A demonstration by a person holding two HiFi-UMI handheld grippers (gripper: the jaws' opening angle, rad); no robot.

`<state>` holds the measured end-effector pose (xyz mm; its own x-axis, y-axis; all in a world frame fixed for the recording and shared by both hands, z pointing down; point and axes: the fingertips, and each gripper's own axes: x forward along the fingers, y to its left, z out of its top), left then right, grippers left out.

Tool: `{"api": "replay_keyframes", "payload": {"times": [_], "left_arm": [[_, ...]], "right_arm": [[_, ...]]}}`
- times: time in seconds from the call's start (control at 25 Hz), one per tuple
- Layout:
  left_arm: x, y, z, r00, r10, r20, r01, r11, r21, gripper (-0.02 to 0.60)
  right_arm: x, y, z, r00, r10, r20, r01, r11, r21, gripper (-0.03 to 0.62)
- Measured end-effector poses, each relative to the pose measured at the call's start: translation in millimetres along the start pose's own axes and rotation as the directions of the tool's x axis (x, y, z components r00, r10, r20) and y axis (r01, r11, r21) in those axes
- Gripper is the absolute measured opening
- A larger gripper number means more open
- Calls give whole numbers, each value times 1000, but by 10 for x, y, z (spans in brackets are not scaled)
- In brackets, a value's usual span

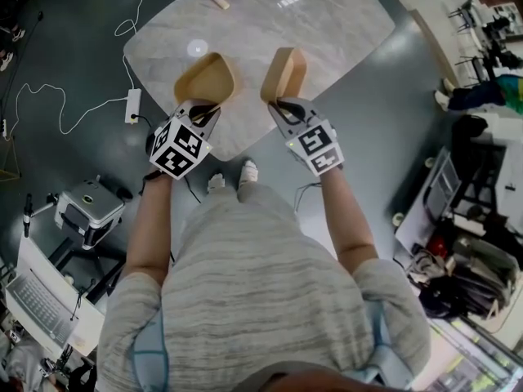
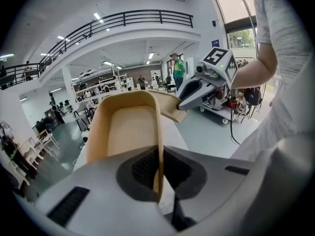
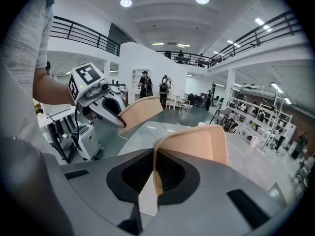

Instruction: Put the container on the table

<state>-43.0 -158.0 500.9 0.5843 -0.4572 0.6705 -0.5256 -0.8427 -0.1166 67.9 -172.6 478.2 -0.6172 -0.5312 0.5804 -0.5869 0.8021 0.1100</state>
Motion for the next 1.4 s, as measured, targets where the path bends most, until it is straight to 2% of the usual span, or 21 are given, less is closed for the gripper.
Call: {"api": "replay_keyframes", "payload": {"times": [0.28,0.52,0.88,1.4], "left_arm": [[259,14,-270,997,-30,-76,30,1000,-4,3],[481,20,-442,991,-55,-121,53,998,-20,3],[712,28,-616,982,-87,-167,80,996,-47,3],[904,47,-730,976,-104,-194,92,993,-72,3]], "right_arm": [[341,-59,-435,992,34,-119,-37,999,-25,23],[538,-45,-716,972,80,-220,-98,993,-71,23],[834,-87,-1140,952,106,-287,-131,989,-67,23],[1080,-134,-1393,921,142,-364,-190,977,-101,23]]}}
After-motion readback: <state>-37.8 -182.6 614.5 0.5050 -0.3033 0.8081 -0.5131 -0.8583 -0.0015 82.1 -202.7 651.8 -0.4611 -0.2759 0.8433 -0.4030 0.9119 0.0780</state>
